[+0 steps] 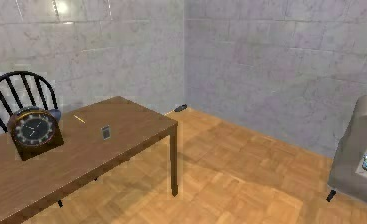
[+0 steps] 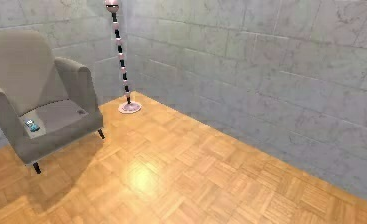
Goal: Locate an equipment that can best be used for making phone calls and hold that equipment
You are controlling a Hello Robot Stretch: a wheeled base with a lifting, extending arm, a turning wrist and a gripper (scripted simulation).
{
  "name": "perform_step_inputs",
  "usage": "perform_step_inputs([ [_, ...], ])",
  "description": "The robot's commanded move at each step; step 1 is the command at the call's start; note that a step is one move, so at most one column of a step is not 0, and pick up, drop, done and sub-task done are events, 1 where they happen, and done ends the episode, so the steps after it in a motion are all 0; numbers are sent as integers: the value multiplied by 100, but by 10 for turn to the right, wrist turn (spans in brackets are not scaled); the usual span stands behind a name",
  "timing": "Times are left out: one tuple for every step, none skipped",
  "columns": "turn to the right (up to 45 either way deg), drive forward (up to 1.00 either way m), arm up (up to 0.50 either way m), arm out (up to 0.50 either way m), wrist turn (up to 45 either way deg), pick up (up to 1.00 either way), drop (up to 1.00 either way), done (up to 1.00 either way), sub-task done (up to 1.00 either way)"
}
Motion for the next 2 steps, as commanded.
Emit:
perform_step_inputs([
  [0, 35, 0, 0, 0, 0, 0, 0, 0],
  [-450, 0, 0, 0, 0, 0, 0, 0, 0],
])
